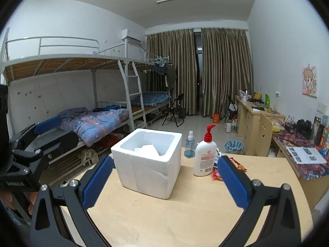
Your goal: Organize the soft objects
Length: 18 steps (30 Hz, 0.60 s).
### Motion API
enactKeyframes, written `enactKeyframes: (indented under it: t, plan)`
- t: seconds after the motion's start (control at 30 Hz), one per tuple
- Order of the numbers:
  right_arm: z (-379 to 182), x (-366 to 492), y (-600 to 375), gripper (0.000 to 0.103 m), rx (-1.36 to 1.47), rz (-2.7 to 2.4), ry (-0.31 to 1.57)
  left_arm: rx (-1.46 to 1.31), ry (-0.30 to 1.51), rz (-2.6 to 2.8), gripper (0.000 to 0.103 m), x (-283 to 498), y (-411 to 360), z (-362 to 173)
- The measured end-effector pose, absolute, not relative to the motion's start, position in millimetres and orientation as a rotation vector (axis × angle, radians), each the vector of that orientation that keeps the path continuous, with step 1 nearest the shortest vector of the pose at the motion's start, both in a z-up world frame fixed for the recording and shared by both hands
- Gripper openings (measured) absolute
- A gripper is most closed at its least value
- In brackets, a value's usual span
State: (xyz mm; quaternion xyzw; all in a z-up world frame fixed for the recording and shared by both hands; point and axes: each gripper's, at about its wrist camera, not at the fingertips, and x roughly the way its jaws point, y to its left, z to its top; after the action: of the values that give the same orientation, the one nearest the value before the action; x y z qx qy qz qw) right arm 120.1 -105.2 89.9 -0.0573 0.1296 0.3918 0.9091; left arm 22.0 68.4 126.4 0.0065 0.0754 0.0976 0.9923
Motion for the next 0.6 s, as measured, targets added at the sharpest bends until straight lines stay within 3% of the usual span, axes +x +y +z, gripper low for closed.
enactKeyframes:
  t: [0.6]
  plan:
    - [61.9,91.8,-138.9,0.103,-0.002,0.811,0.203,-0.006,0.111,0.188,0.103,-12.2,46.3,85.4]
